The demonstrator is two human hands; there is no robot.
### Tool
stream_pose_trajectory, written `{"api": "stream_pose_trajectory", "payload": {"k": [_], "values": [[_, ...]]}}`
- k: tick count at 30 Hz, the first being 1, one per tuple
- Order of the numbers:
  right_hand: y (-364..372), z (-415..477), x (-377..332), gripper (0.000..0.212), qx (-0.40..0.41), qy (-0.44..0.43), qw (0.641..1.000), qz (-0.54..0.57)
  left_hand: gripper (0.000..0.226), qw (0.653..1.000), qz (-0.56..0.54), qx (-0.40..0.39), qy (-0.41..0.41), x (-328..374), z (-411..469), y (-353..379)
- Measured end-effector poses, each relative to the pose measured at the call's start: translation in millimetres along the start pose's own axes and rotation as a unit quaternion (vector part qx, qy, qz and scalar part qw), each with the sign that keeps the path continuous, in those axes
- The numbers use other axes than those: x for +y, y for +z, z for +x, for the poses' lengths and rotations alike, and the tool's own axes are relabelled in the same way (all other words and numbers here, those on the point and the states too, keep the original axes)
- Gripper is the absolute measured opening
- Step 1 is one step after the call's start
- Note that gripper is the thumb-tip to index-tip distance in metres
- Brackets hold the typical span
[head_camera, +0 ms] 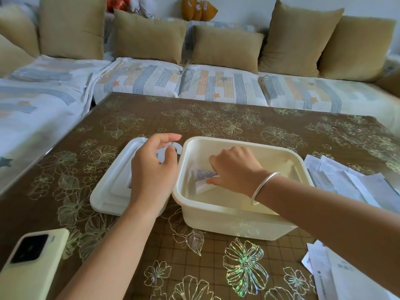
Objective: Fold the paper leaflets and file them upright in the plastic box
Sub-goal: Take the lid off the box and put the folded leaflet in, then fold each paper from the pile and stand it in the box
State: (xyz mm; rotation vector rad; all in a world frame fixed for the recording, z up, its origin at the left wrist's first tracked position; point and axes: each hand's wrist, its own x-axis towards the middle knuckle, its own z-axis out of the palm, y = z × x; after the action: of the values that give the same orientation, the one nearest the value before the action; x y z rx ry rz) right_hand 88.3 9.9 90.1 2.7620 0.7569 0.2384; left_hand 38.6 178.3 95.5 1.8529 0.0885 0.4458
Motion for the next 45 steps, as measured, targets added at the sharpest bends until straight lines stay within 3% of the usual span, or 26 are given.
{"api": "stream_pose_trajectory", "payload": {"k": [11, 16, 20, 24, 27, 31, 35, 40, 43, 45], "values": [[-12, -9, 6, 0.05, -0.016, 0.025, 0.999, 0.036, 0.029, 0.999, 0.011, -0.004, 0.032, 13, -12, -2], [-33, -28, 22, 0.024, -0.004, 0.094, 0.986, 0.138, 0.027, 0.997, 0.007, -0.007, 0.074, 29, -25, 9], [-50, -75, 65, 0.008, 0.119, 0.204, 0.927, 0.29, 0.026, 0.991, 0.042, -0.015, 0.128, 44, -41, 33], [-28, -146, 123, 0.007, 0.232, 0.366, 0.855, 0.284, 0.021, 0.959, 0.154, -0.022, 0.236, 52, -62, 62], [19, -194, 156, 0.017, 0.176, 0.481, 0.825, 0.238, 0.019, 0.932, 0.24, -0.056, 0.266, 49, -79, 77], [79, -223, 166, 0.055, 0.001, 0.492, 0.834, 0.251, 0.034, 0.892, 0.337, -0.096, 0.286, 47, -103, 90], [109, -220, 171, 0.086, -0.093, 0.52, 0.822, 0.211, 0.048, 0.881, 0.38, -0.113, 0.259, 42, -111, 99], [120, -220, 174, 0.077, -0.103, 0.524, 0.819, 0.21, 0.047, 0.875, 0.39, -0.099, 0.269, 38, -105, 107], [118, -220, 167, 0.063, -0.061, 0.534, 0.814, 0.222, 0.049, 0.87, 0.396, -0.093, 0.277, 34, -97, 111], [116, -221, 163, 0.046, 0.001, 0.546, 0.791, 0.275, 0.048, 0.872, 0.392, -0.086, 0.28, 33, -93, 113]]}}
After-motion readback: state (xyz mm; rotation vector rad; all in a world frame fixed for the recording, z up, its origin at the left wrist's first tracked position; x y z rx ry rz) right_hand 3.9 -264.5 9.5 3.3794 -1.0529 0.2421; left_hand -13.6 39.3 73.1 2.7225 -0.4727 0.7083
